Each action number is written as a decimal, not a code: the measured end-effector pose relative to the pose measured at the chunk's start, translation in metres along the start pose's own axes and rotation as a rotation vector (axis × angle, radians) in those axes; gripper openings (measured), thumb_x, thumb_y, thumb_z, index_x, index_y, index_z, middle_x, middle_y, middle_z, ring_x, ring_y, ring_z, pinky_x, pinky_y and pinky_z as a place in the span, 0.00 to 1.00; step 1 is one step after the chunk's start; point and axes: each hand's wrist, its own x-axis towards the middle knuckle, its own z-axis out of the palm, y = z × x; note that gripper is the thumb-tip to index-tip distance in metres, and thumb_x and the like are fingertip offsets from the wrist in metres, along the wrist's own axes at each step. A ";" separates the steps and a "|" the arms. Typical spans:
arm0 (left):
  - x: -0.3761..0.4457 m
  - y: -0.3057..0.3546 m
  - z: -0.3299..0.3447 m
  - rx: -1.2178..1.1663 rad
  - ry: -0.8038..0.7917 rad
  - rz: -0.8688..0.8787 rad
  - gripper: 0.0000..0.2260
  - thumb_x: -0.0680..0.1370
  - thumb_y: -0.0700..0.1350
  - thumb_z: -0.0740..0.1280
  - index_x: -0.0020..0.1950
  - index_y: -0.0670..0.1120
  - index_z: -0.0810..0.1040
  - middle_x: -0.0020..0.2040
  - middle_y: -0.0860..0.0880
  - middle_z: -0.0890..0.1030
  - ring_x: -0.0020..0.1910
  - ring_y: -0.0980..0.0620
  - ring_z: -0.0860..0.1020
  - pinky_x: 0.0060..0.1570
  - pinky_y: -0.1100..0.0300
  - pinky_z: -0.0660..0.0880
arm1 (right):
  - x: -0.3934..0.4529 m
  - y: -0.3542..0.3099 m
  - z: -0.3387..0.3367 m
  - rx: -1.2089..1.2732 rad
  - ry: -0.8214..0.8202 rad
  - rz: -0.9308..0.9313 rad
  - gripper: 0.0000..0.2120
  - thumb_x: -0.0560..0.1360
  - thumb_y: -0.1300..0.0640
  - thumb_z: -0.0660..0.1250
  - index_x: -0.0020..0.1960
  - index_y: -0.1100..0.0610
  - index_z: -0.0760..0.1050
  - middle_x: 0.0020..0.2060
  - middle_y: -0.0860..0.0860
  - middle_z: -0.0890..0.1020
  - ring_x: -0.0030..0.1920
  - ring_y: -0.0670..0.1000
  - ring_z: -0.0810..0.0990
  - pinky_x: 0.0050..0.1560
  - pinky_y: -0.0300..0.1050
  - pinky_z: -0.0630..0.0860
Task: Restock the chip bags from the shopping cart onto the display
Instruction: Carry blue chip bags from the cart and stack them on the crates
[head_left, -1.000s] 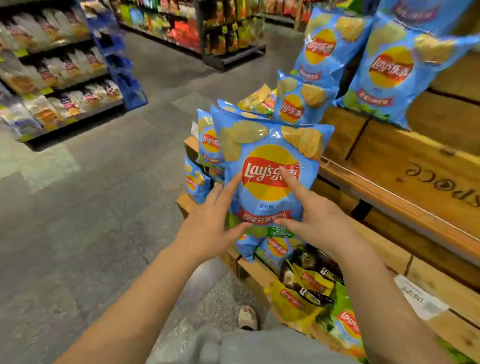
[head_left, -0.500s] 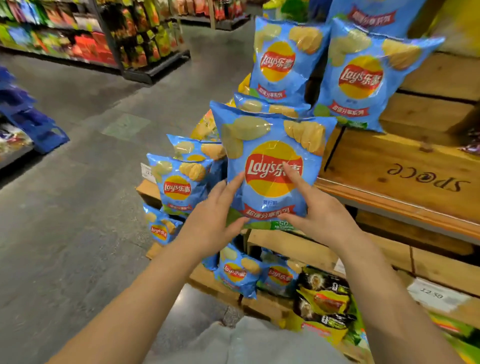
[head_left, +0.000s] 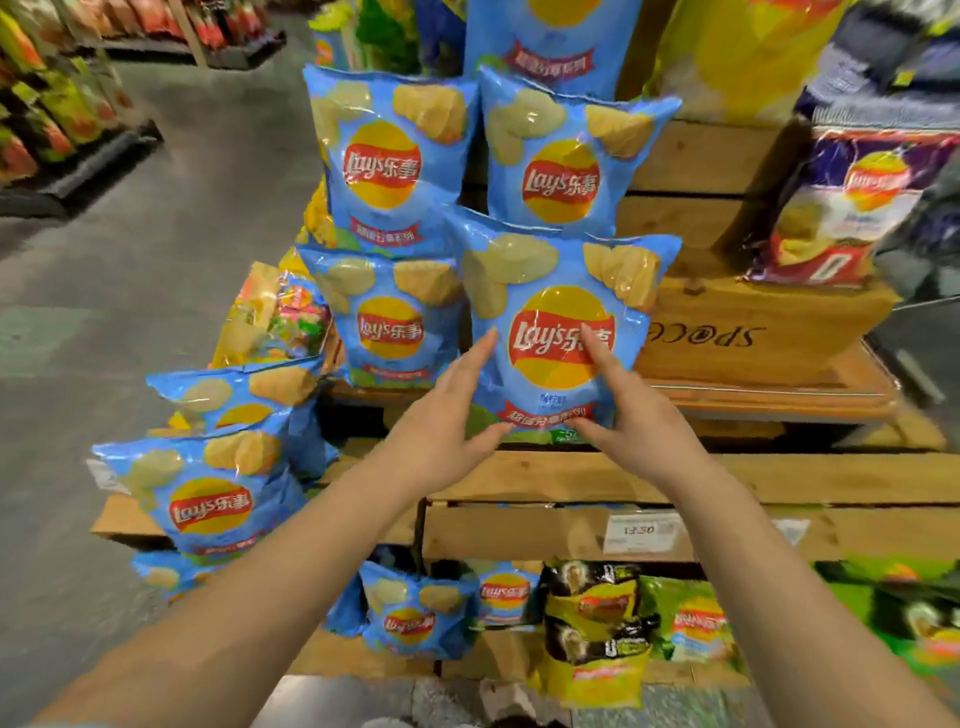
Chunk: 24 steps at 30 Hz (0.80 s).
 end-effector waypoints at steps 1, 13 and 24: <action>0.013 -0.001 0.006 -0.038 0.000 -0.006 0.39 0.77 0.50 0.67 0.65 0.72 0.36 0.74 0.62 0.55 0.71 0.57 0.63 0.56 0.62 0.69 | 0.008 0.013 0.001 -0.014 0.007 0.007 0.46 0.74 0.51 0.71 0.67 0.29 0.35 0.70 0.52 0.68 0.65 0.55 0.72 0.56 0.50 0.74; 0.125 -0.040 0.069 -0.098 -0.053 -0.168 0.38 0.80 0.42 0.63 0.65 0.74 0.38 0.77 0.56 0.56 0.72 0.47 0.64 0.63 0.53 0.71 | 0.098 0.124 0.049 -0.176 0.045 -0.075 0.47 0.72 0.56 0.73 0.77 0.45 0.42 0.50 0.68 0.77 0.45 0.66 0.77 0.40 0.51 0.74; 0.139 -0.080 0.096 0.094 -0.123 -0.305 0.42 0.79 0.46 0.65 0.62 0.69 0.28 0.76 0.46 0.46 0.73 0.46 0.60 0.64 0.60 0.63 | 0.107 0.144 0.102 -0.272 0.080 -0.063 0.62 0.54 0.53 0.83 0.76 0.47 0.46 0.41 0.65 0.79 0.33 0.61 0.79 0.31 0.46 0.77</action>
